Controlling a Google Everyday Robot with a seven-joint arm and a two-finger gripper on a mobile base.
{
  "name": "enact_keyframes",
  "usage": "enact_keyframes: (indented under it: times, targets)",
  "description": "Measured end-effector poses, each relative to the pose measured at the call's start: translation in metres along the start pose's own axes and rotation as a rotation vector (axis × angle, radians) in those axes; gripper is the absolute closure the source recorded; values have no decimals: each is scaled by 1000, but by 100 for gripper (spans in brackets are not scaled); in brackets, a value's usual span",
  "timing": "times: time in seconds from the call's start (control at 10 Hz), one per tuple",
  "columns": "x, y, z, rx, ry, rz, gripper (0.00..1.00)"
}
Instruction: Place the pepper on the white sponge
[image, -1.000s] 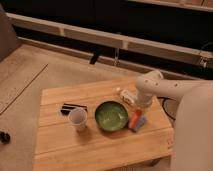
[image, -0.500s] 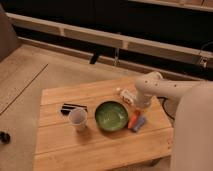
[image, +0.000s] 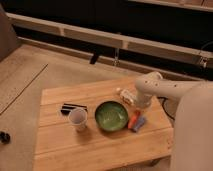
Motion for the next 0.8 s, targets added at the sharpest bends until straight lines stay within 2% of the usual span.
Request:
enact_keyframes:
  times: [0.3,0.4,0.8]
  targets:
    - [0,0,0,0,0,0,23]
    - [0,0,0,0,0,0,20]
    - [0,0,0,0,0,0,20]
